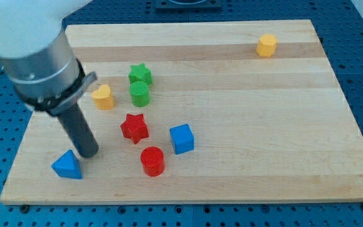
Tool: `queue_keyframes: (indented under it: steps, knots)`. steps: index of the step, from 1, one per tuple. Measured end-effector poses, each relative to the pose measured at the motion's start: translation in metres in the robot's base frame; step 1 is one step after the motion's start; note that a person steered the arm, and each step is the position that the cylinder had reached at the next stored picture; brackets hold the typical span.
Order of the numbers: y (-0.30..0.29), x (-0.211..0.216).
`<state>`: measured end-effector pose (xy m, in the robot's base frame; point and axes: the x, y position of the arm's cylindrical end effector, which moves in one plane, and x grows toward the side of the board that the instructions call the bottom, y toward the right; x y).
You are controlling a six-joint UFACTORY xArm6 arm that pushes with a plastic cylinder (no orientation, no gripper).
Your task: Move the red star below the green circle
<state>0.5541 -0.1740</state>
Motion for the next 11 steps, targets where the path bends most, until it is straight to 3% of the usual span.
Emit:
queue_keyframes:
  steps: [1, 3, 5, 11]
  knots:
    - [0.012, 0.037]
    - [0.062, 0.027]
    - [0.062, -0.012]
    - [0.062, -0.054]
